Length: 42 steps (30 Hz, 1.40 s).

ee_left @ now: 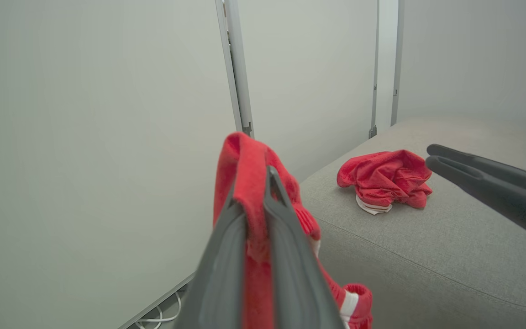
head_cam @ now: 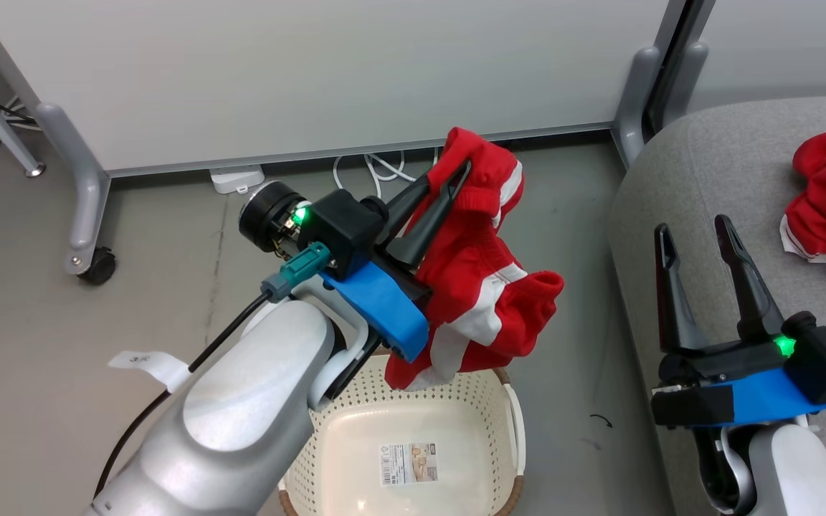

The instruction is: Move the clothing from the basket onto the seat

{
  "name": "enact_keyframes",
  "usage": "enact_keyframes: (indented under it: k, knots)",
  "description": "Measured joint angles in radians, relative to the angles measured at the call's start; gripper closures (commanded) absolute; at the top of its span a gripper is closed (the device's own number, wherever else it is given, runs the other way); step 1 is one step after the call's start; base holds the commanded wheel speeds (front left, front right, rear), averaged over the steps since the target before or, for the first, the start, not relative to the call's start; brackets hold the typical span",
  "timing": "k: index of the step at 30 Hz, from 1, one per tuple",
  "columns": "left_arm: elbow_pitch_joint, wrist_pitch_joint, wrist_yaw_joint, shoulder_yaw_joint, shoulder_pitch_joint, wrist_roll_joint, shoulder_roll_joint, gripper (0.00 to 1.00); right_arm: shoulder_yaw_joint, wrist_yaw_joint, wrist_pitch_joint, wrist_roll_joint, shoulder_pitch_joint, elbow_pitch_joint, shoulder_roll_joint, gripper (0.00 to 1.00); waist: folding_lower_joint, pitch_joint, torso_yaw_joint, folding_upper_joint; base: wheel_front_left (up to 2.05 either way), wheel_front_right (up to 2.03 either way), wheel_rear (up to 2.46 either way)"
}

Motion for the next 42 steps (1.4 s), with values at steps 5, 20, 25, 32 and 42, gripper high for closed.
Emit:
enact_keyframes:
  k: [5, 20, 25, 32, 42]
  knots:
    - [-0.029, 0.012, 0.009, -0.01, 0.009, -0.001, 0.005, 1.0, 0.006, 0.0, 0.0, 0.0, 0.002, 0.001, 0.0, 0.0, 0.0, -0.004, -0.001, 0.0, 0.0, 0.0, 0.0]
    - [-0.059, 0.02, 0.019, -0.023, 0.014, -0.008, 0.013, 1.0, 0.192, 0.0, 0.0, -0.044, -0.059, 0.039, 0.0, 0.0, 0.0, -0.002, 0.01, 0.0, 0.0, 0.0, 0.0]
    - [-0.064, 0.02, 0.02, -0.029, 0.014, -0.008, 0.009, 1.0, 0.277, 0.0, 0.0, -0.053, -0.107, 0.105, 0.0, 0.0, 0.0, 0.005, 0.021, 0.0, 0.0, 0.0, 0.0]
    - [-0.072, 0.019, 0.02, -0.041, 0.001, -0.007, 0.004, 1.0, 0.344, 0.0, 0.0, -0.06, -0.189, 0.241, 0.001, 0.0, 0.0, 0.023, 0.04, 0.0, 0.0, 0.0, 0.0]
    - [-0.07, 0.009, 0.019, -0.061, -0.014, -0.004, -0.01, 1.0, 0.396, 0.0, 0.0, -0.039, -0.292, 0.449, 0.001, 0.0, 0.0001, 0.035, 0.067, 0.0, 0.0, 0.0, 0.0]
